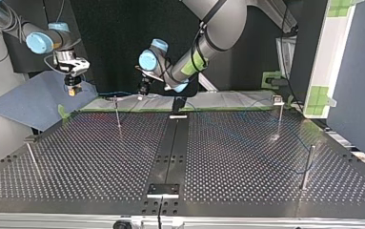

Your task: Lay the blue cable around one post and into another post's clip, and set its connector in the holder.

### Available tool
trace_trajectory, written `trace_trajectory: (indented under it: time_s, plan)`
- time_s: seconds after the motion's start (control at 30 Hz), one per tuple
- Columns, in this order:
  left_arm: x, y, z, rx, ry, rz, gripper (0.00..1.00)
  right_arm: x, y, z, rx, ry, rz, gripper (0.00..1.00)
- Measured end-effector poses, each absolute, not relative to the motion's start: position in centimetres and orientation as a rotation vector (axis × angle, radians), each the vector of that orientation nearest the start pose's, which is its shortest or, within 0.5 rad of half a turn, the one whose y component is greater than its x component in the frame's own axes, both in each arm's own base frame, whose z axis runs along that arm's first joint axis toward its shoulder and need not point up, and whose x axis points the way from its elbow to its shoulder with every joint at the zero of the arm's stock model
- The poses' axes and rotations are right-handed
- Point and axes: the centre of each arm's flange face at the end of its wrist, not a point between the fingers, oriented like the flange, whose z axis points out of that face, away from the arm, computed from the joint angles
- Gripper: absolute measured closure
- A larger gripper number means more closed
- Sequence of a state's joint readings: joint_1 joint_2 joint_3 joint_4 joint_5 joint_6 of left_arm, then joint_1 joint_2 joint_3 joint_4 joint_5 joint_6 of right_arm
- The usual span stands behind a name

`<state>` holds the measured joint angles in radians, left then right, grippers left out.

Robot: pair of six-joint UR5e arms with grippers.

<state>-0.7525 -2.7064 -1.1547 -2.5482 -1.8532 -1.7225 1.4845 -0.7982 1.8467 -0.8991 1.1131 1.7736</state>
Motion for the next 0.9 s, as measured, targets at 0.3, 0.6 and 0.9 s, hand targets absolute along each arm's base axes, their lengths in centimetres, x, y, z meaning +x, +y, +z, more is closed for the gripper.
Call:
trace_trajectory:
  time_s: [0.3,0.6,0.9]
  plan:
    - [48.9,-60.2,-2.2,0.301,1.678,-0.45,0.98,12.9,-58.0,0.0,1.506,-1.354,1.558,1.0]
    - [49.8,-60.0,-1.7,0.292,1.678,-0.445,0.98,12.6,-58.7,-0.4,1.495,-1.363,1.556,1.0]
    - [50.4,-59.5,-1.7,0.279,1.68,-0.44,0.98,11.5,-59.5,-0.1,1.456,-1.384,1.551,1.0]
